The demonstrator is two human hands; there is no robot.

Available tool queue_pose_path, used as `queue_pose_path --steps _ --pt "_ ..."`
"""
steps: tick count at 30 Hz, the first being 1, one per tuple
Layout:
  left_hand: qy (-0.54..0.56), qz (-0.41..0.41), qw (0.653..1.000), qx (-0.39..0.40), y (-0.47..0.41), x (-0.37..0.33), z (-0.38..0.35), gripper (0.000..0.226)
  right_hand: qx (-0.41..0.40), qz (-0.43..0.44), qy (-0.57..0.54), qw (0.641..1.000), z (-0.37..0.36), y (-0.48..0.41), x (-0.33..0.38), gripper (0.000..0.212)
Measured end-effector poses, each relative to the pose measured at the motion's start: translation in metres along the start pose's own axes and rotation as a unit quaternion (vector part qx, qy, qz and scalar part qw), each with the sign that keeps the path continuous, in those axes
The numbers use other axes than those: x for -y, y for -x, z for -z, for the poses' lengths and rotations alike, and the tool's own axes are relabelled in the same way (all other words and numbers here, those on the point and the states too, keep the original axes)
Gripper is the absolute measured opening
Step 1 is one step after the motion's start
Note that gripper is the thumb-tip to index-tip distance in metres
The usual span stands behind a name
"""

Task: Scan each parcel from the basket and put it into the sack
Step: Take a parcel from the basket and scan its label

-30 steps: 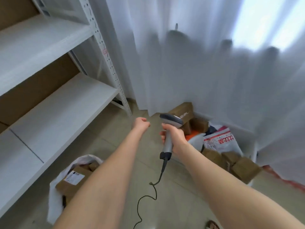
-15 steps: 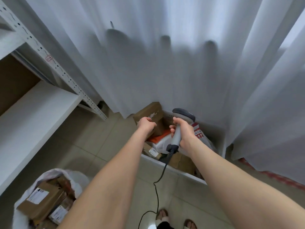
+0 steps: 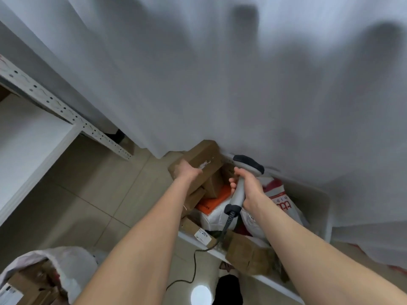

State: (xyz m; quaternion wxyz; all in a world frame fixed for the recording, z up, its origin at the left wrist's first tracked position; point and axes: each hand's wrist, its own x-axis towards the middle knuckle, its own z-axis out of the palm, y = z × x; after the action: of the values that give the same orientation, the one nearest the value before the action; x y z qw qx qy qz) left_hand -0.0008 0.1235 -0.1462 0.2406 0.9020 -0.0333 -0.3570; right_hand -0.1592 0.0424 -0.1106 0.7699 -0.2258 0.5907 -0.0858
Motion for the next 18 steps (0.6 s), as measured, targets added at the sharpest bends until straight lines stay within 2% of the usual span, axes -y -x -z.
queue_pose_path --steps 7,13,15,18 --pt "-0.144 -0.002 0.989 -0.029 -0.095 -0.005 -0.013 0.069 0.0 -0.02 0.008 1.0 -0.016 -0.095 0.0 0.013" --pt "-0.257 0.039 0.966 0.017 -0.152 0.016 -0.029 0.11 0.015 -0.034 0.011 0.999 -0.013 -0.147 -0.008 0.014" --pt "-0.287 0.049 0.957 0.019 -0.16 0.024 -0.035 0.108 0.013 -0.039 0.006 0.999 -0.007 -0.153 -0.011 0.013" --pt "-0.29 0.034 0.956 0.034 -0.147 0.02 -0.035 0.091 0.006 -0.046 0.002 0.999 0.001 -0.147 -0.013 0.012"
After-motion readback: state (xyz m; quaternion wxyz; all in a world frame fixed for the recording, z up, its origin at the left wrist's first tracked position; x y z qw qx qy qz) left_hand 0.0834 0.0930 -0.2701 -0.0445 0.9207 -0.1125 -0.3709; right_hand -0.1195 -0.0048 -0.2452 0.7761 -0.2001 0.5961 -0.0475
